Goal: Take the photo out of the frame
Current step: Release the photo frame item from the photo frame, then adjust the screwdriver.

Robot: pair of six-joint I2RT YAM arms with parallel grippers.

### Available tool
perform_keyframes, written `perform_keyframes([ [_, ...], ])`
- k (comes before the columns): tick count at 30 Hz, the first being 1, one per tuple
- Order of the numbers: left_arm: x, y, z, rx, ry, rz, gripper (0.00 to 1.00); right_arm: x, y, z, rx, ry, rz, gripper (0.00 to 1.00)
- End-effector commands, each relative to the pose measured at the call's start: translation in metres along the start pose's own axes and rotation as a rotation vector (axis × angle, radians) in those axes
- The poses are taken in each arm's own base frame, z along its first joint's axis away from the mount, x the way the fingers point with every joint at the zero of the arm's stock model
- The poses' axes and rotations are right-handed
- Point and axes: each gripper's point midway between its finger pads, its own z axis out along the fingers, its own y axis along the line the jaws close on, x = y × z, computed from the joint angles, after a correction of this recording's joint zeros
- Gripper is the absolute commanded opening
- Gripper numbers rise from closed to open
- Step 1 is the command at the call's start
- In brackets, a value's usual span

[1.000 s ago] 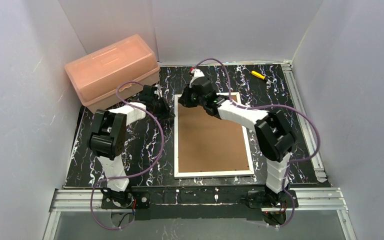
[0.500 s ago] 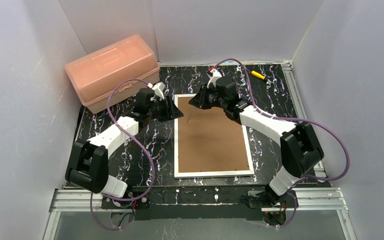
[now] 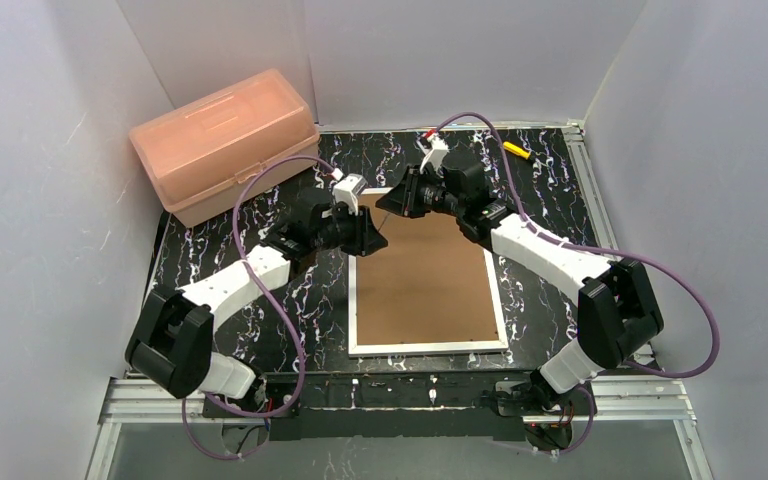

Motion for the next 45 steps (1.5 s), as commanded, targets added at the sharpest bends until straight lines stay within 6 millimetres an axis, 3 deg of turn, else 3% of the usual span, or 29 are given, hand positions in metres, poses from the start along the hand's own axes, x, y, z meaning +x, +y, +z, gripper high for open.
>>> perform_keyframes([
  [1,-0.007,-0.002,-0.009,0.000,-0.065,0.143,0.22,-0.004,0.027,-0.013,-0.092,0.016,0.010,0.01],
  [4,-0.001,0.000,-0.013,0.013,-0.089,0.240,0.18,0.004,0.026,-0.019,-0.076,0.066,-0.007,0.01],
  [6,0.006,-0.005,-0.014,0.055,-0.099,0.344,0.09,0.012,0.021,-0.027,-0.047,0.110,-0.041,0.07],
  [8,0.013,-0.006,-0.014,0.062,-0.093,0.418,0.02,0.025,0.014,-0.039,-0.008,0.188,-0.060,0.22],
  [11,0.021,-0.007,-0.013,0.086,-0.076,0.491,0.00,0.040,0.009,-0.057,0.031,0.297,-0.084,0.55],
  [12,0.025,-0.008,-0.013,0.095,-0.068,0.514,0.00,0.044,0.007,-0.064,0.050,0.325,-0.086,0.74],
  [14,0.029,-0.007,-0.013,0.102,-0.061,0.548,0.00,0.050,0.002,-0.077,0.090,0.369,-0.087,0.86],
  [19,0.044,-0.011,-0.011,0.139,-0.032,0.632,0.00,0.062,0.000,-0.103,0.080,0.440,-0.028,0.83],
  [25,0.065,-0.025,-0.007,0.201,0.037,0.741,0.00,0.087,0.007,-0.120,0.000,0.543,0.045,0.81],
  [31,0.078,-0.033,-0.006,0.234,0.093,0.790,0.00,0.089,0.003,-0.121,0.016,0.541,0.039,0.81],
  [45,0.093,-0.030,-0.001,0.192,0.221,0.907,0.00,0.113,-0.004,-0.112,-0.024,0.613,0.117,0.57],
])
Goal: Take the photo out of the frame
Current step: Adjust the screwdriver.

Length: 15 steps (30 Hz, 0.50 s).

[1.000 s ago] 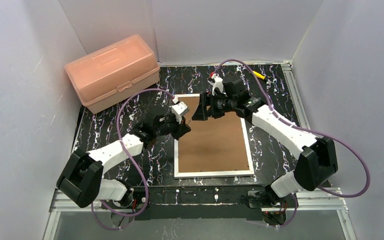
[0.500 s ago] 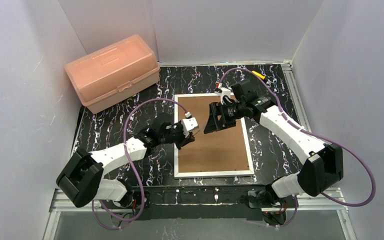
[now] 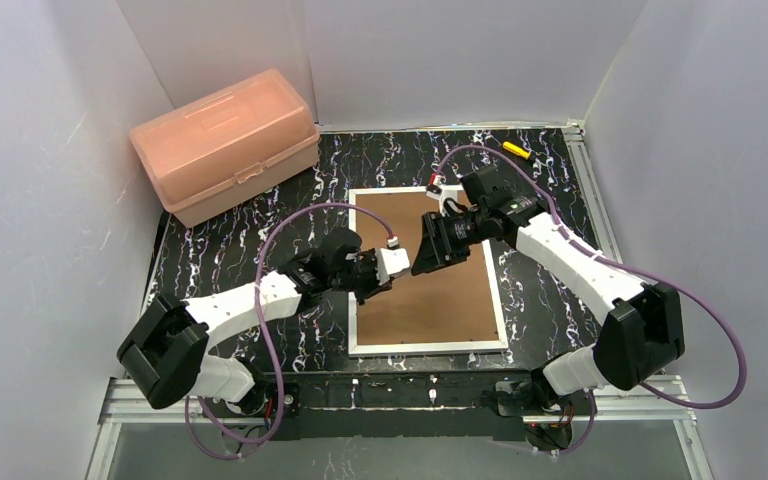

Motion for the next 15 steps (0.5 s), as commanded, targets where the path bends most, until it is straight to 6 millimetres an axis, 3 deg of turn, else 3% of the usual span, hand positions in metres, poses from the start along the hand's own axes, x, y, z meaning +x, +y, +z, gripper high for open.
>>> perform_keyframes([
  [1,-0.002,0.003,0.002,-0.015,0.050,0.063,0.00,0.006,-0.001,0.009,-0.046,0.024,0.023,0.56],
  [7,-0.005,0.002,0.002,-0.025,0.048,0.078,0.00,0.013,-0.010,0.019,-0.047,0.046,0.044,0.55],
  [15,-0.006,-0.001,0.004,-0.013,0.044,0.076,0.00,0.018,-0.007,0.032,-0.092,0.066,0.057,0.48],
])
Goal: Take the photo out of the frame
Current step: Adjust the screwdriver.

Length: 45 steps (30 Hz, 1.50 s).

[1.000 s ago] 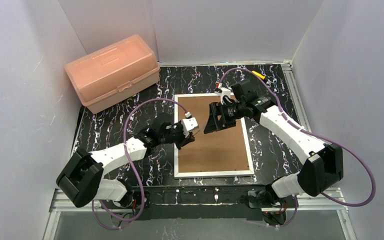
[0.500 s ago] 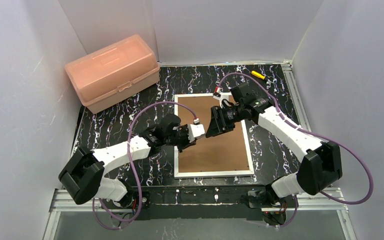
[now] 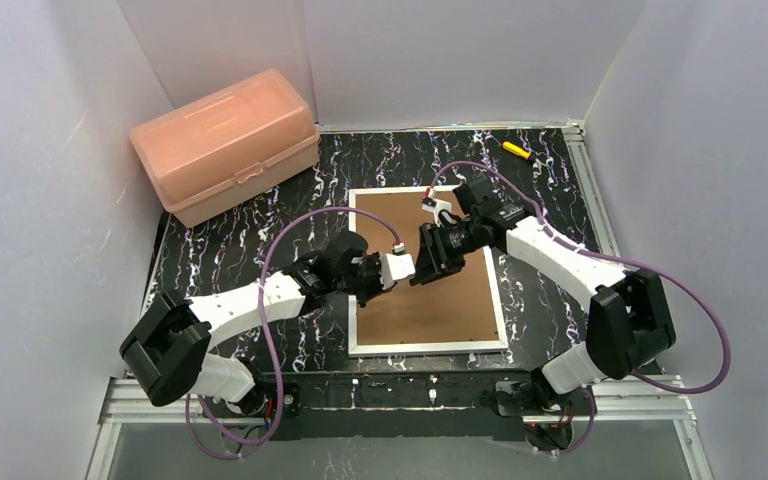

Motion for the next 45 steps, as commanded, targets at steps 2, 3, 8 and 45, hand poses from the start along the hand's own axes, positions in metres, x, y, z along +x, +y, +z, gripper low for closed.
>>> perform_keyframes([
  [2,-0.013,-0.001,-0.002,0.007,-0.022,0.026,0.00,-0.005,0.011,0.008,-0.063,-0.012,-0.022,0.48],
  [3,-0.013,-0.001,-0.001,0.008,-0.021,0.027,0.00,-0.006,0.011,0.008,-0.067,-0.019,-0.020,0.47],
  [8,-0.015,-0.002,0.000,0.011,-0.022,0.028,0.00,-0.008,0.014,0.011,-0.079,-0.027,-0.022,0.42],
  [45,0.039,0.074,-0.095,-0.664,0.080,-1.104,0.96,-0.036,-0.035,-0.049,0.384,-0.428,0.025,0.01],
])
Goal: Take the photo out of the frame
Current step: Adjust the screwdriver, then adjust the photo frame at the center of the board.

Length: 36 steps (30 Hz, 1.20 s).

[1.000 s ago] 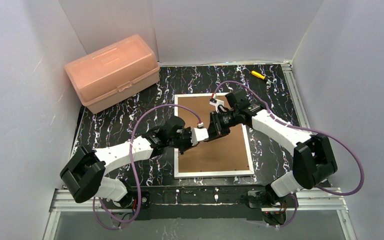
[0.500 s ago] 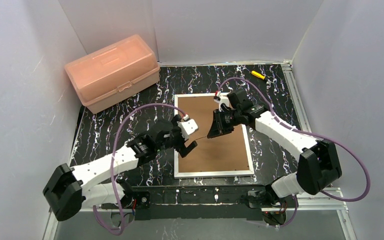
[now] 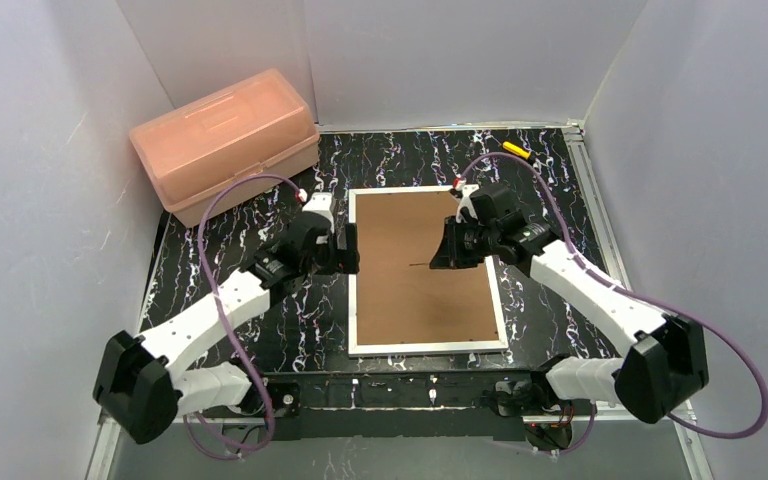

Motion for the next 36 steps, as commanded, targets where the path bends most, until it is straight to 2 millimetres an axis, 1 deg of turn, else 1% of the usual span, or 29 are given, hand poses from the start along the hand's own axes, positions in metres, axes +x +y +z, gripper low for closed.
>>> perform_keyframes([
  [1,0.015,0.007,0.010,-0.033,0.162,-0.129,0.96,-0.018,-0.015,-0.015,0.110,-0.148,0.057,0.01],
  [2,0.015,0.008,0.013,-0.042,0.178,-0.132,0.94,-0.019,-0.024,-0.019,0.163,-0.167,0.068,0.01],
  [3,0.012,0.008,0.015,-0.049,0.189,-0.132,0.93,-0.021,-0.038,-0.024,0.243,-0.190,0.079,0.01],
  [5,0.007,0.007,0.022,-0.060,0.207,-0.121,0.90,-0.022,-0.059,-0.036,0.375,-0.223,0.107,0.01],
  [7,-0.001,0.005,0.029,-0.061,0.201,-0.094,0.89,-0.021,-0.075,-0.048,0.474,-0.252,0.135,0.01],
  [11,-0.024,-0.001,0.044,-0.043,0.148,-0.037,0.89,-0.016,-0.092,-0.067,0.588,-0.293,0.190,0.01],
  [14,-0.038,0.002,0.057,-0.077,0.140,-0.039,0.89,-0.008,-0.104,-0.079,0.667,-0.319,0.244,0.01],
  [16,-0.040,0.006,0.065,-0.108,0.175,-0.079,0.87,-0.003,-0.114,-0.087,0.736,-0.340,0.278,0.01],
  [18,-0.036,0.008,0.070,-0.120,0.219,-0.112,0.84,-0.003,-0.122,-0.094,0.788,-0.364,0.284,0.01],
  [20,-0.029,0.006,0.070,-0.116,0.245,-0.145,0.83,-0.006,-0.128,-0.094,0.815,-0.375,0.263,0.01],
  [22,-0.021,0.005,0.065,-0.110,0.264,-0.175,0.82,-0.008,-0.137,-0.087,0.841,-0.348,0.253,0.01],
  [23,-0.014,0.007,0.059,-0.123,0.281,-0.191,0.81,-0.008,-0.143,-0.081,0.860,-0.303,0.251,0.01],
  [24,-0.008,0.011,0.054,-0.136,0.293,-0.201,0.81,-0.013,-0.145,-0.081,0.862,-0.293,0.265,0.01],
  [25,-0.002,0.014,0.047,-0.150,0.306,-0.208,0.81,-0.016,-0.150,-0.076,0.867,-0.266,0.273,0.01],
  [27,0.010,0.024,0.032,-0.199,0.331,-0.229,0.80,-0.036,-0.152,-0.068,0.824,-0.289,0.274,0.01],
  [28,0.017,0.029,0.024,-0.220,0.343,-0.242,0.77,-0.043,-0.155,-0.064,0.810,-0.300,0.285,0.01],
  [30,0.031,0.038,0.011,-0.252,0.362,-0.258,0.67,-0.059,-0.162,-0.060,0.790,-0.315,0.325,0.01],
  [31,0.033,0.042,0.002,-0.268,0.354,-0.272,0.62,-0.064,-0.166,-0.056,0.784,-0.307,0.344,0.01],
  [34,0.048,0.057,-0.017,-0.328,0.345,-0.306,0.46,-0.084,-0.176,-0.044,0.743,-0.307,0.390,0.01],
  [36,0.059,0.061,-0.027,-0.335,0.350,-0.330,0.39,-0.098,-0.181,-0.035,0.718,-0.315,0.403,0.01],
])
